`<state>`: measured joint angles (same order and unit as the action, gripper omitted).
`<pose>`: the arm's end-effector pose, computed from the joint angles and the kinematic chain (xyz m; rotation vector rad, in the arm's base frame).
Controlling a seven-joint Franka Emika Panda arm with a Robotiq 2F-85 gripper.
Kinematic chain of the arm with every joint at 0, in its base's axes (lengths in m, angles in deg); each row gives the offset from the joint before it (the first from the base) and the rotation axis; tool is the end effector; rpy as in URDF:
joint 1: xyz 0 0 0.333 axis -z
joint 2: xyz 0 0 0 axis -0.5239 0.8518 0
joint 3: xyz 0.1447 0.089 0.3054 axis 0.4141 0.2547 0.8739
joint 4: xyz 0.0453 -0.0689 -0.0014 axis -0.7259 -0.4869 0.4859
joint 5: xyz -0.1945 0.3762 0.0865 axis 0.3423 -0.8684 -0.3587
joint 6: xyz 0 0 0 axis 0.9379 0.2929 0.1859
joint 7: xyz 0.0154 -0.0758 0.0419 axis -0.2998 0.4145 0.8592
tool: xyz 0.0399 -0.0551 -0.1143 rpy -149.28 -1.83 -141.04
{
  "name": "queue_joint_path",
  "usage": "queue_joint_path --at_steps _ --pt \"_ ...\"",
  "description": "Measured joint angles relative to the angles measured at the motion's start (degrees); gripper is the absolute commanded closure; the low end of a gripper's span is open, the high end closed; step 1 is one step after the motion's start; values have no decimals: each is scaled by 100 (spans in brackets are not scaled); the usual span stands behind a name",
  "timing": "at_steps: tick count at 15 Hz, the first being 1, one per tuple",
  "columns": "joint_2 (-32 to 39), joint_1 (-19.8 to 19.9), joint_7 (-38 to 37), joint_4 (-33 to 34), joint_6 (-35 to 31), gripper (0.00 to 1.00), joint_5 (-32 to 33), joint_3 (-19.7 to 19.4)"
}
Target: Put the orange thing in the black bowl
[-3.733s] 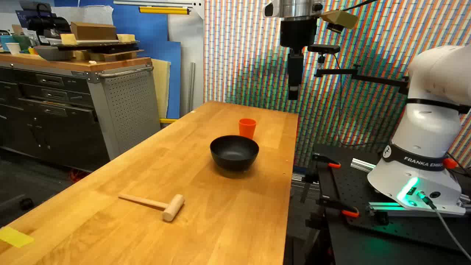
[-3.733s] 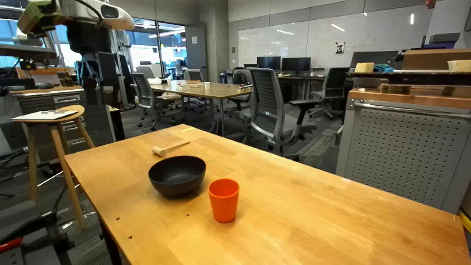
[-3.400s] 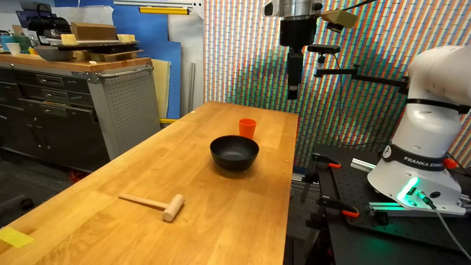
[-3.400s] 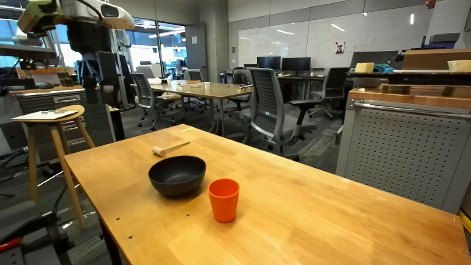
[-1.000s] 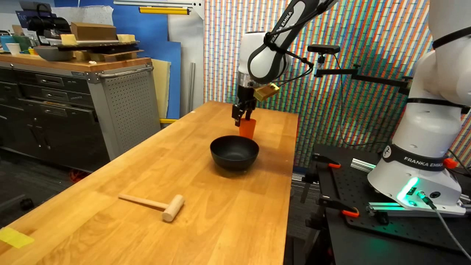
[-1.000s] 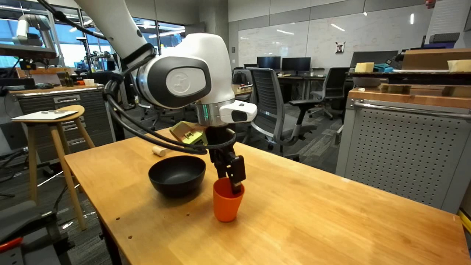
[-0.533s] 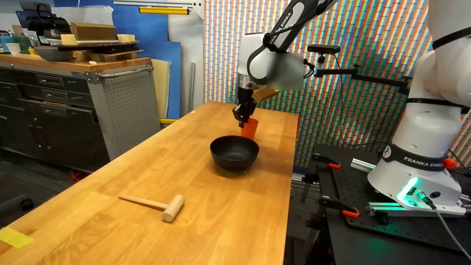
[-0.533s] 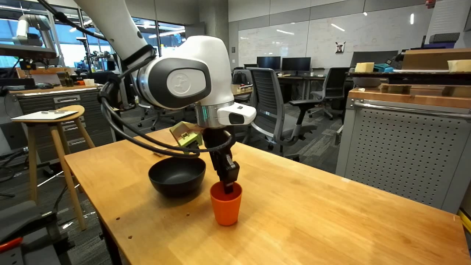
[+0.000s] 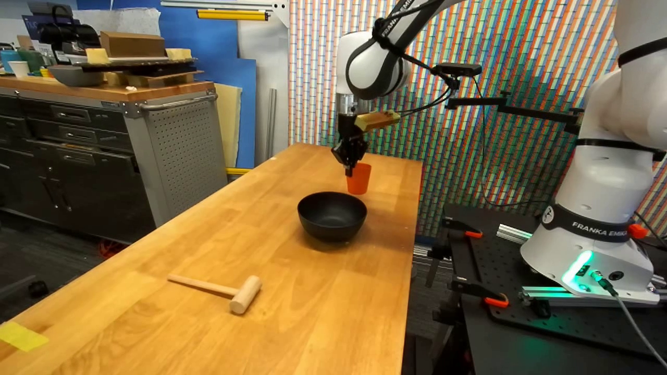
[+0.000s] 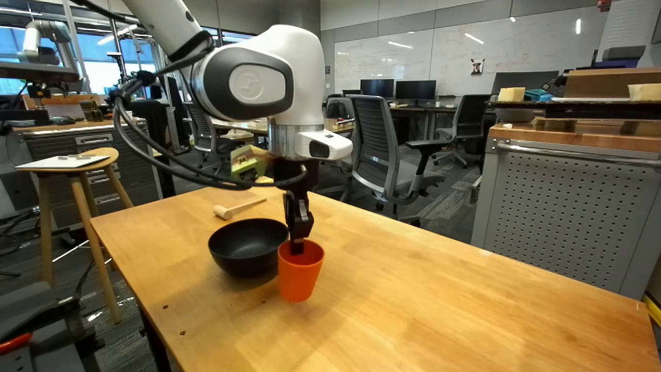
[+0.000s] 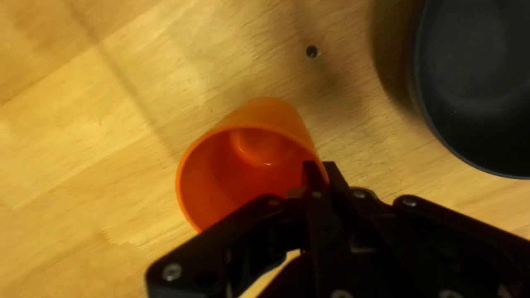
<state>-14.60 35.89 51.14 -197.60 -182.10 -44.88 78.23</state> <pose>0.5418 -0.1378 0.2143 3.0169 -0.7924 -0.0669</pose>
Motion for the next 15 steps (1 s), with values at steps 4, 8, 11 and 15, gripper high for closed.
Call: queue_joint_path --at_steps 4,8,11,15 --pt "-956 -52 -55 21 834 99 -295 288" --pt "-1688 -302 -146 -73 1210 99 -613 715" --pt "-1791 -547 -149 -295 1167 99 -719 1028" --pt "-1588 -696 -131 -737 630 99 -712 1232"
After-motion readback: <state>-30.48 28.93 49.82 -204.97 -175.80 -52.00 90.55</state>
